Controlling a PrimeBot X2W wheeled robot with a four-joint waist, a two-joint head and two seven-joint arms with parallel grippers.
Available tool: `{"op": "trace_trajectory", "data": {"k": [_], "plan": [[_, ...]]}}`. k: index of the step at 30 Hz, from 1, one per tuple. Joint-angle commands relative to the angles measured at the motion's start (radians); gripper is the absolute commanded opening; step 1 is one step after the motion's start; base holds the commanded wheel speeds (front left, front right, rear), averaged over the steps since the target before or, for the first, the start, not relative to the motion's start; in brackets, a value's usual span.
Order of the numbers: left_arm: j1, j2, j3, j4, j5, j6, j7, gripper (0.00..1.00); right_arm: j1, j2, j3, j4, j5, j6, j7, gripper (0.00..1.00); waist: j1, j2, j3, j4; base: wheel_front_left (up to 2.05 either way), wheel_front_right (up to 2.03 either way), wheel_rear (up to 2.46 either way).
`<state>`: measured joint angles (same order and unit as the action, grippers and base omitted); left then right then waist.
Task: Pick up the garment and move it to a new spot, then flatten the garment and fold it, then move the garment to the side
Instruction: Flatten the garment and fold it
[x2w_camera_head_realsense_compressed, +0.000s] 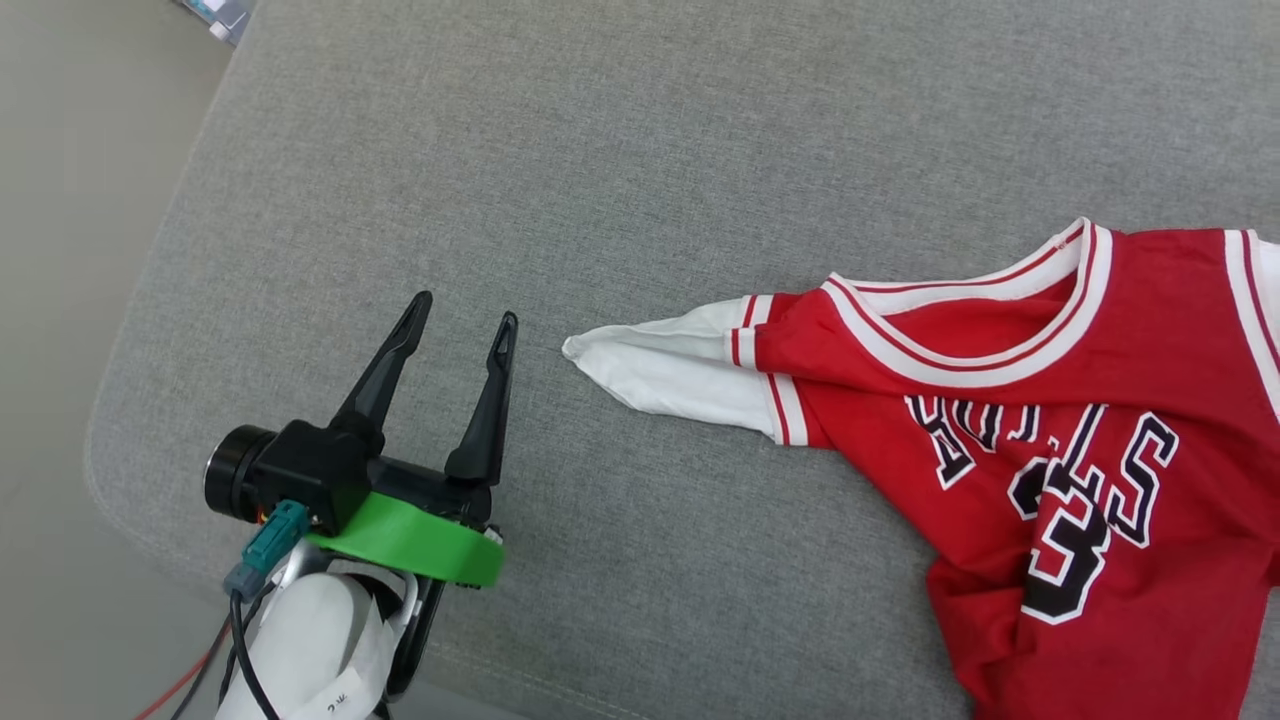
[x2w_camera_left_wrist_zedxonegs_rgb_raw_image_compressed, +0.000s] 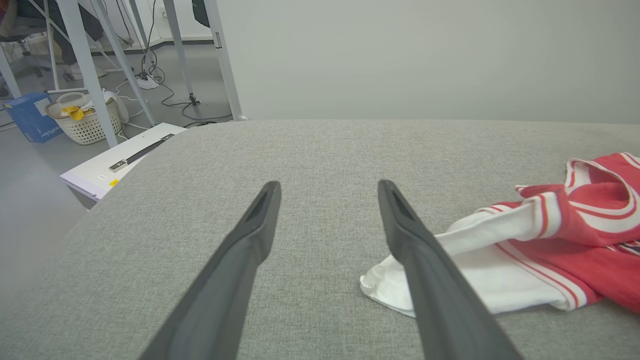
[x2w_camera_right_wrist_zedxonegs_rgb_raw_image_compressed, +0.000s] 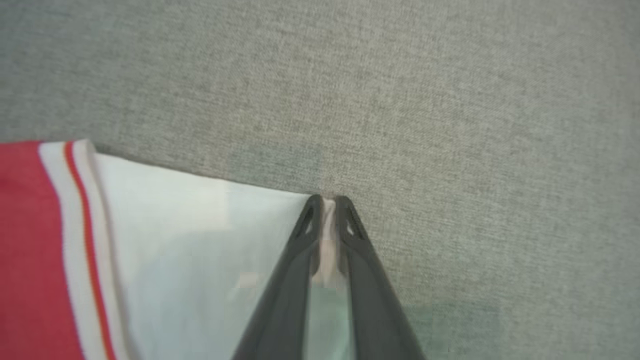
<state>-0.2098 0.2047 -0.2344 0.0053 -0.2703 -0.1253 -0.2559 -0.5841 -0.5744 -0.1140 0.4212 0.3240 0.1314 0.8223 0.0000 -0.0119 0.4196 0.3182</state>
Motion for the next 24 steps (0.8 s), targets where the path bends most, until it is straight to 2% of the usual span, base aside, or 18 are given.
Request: {"op": "trace_trajectory", "data": {"k": [1, 15, 21, 24], "plan": [[-0.015, 0.0, 0.006, 0.005, 0.014, -0.005, -0.006, 1.0, 0.013, 0.016, 0.013, 0.03, -0.002, -0.001, 0.004, 0.0, 0.0, 0.0119, -0.012, -0.015, 0.0, 0.0, 0.0], [0.013, 0.014, 0.001, 0.037, -0.001, -0.005, -0.006, 1.0, 0.064, 0.039, -0.004, -0.014, 0.043, -0.001, -0.114, 0.0, 0.0, 0.0119, -0.146, -0.1, 0.0, 0.0, 0.0], [0.021, 0.061, -0.037, 0.085, -0.036, -0.005, 0.002, 1.0, 0.142, 0.053, -0.021, -0.108, 0.064, -0.001, -0.137, 0.0, 0.0, 0.0119, -0.181, -0.156, 0.0, 0.0, 0.0], [-0.012, 0.096, -0.076, 0.113, -0.069, -0.005, 0.067, 1.0, 0.174, 0.066, -0.015, -0.167, 0.073, -0.001, -0.144, 0.0, 0.0, 0.0119, -0.175, -0.19, 0.0, 0.0, 0.0]]}}
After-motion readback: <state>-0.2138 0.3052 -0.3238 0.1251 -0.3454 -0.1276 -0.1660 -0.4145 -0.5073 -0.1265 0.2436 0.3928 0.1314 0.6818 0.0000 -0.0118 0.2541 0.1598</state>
